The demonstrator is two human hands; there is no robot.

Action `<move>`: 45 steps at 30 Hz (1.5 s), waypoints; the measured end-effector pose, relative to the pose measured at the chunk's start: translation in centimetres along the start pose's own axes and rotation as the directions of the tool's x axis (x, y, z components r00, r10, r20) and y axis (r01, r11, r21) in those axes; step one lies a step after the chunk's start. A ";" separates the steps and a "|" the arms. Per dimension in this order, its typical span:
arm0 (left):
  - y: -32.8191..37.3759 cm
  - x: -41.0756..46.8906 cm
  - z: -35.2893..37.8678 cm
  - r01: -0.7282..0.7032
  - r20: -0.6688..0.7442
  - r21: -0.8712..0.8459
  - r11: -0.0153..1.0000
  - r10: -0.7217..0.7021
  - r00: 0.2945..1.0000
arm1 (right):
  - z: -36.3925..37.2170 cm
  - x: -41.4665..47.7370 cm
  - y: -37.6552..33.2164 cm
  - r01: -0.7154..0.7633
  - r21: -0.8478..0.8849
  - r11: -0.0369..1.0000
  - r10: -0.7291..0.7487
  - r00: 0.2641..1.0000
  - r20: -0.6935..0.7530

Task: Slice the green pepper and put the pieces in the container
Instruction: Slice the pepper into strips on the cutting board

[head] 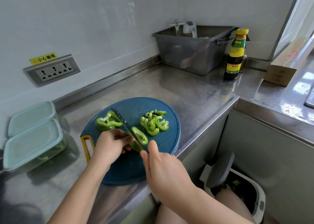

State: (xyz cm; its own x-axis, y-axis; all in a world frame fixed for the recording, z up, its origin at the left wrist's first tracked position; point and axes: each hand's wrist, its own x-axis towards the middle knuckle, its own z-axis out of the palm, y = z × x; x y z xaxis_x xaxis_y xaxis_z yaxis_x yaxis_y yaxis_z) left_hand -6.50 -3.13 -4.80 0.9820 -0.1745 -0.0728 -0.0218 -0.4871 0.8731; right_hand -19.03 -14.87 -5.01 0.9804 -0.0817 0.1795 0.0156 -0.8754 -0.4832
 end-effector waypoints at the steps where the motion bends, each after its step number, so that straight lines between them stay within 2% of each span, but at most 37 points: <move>1: 0.0 0.1 0.0 0.004 0.003 -0.004 1.000 -0.004 1.000 | 0.0 0.1 -0.1 -0.004 -0.004 1.000 0.004 1.000 0.003; 11: 0.3 0.3 0.1 0.040 0.033 -0.034 0.999 -0.039 0.999 | -0.6 0.1 -0.1 -0.087 -0.095 0.992 0.096 0.991 0.094; 22: 0.3 -0.2 0.2 -0.015 0.051 0.001 1.000 0.015 0.999 | -0.7 1.0 -1.3 -0.095 -0.095 0.991 0.109 0.983 0.148; 28: 0.2 -0.7 0.1 -0.075 0.091 0.015 0.997 0.074 0.993 | -1.9 5.1 -1.4 -0.204 0.031 0.978 0.191 0.954 0.232; 30: 0.3 -1.0 0.1 -0.085 0.131 0.006 0.996 0.083 0.988 | -2.3 6.6 -1.2 -0.183 0.040 0.982 0.167 0.953 0.254; 32: 0.3 -1.0 0.0 -0.081 0.137 -0.006 0.997 0.081 0.987 | -2.9 7.5 -0.9 -0.163 0.065 0.985 0.140 0.953 0.269; 36: 0.2 -0.7 -0.4 -0.047 0.115 -0.057 0.997 0.053 0.992 | -4.3 7.1 0.6 -0.252 0.157 0.955 0.184 0.918 0.352; 38: 0.2 -0.6 -0.3 -0.049 0.109 -0.035 0.998 0.052 0.993 | -4.7 5.8 1.2 -0.303 0.249 0.920 0.220 0.924 0.312; 41: 0.3 -0.6 0.0 -0.022 0.070 -0.025 0.999 0.023 0.997 | -4.2 3.2 1.3 -0.240 0.320 0.917 0.187 0.965 0.186; 45: 0.5 -0.6 0.0 0.016 0.015 -0.054 0.998 -0.015 1.000 | -2.5 1.3 0.9 -0.140 0.266 0.954 0.116 0.988 0.106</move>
State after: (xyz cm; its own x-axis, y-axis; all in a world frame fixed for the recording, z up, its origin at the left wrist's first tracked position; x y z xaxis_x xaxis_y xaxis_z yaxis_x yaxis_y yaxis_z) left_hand -7.05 -3.27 -4.32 0.9792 -0.1802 -0.0931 0.0037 -0.4432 0.8964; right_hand -18.21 -16.93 -3.00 0.9909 -0.1314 0.0303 -0.0706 -0.6966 -0.7139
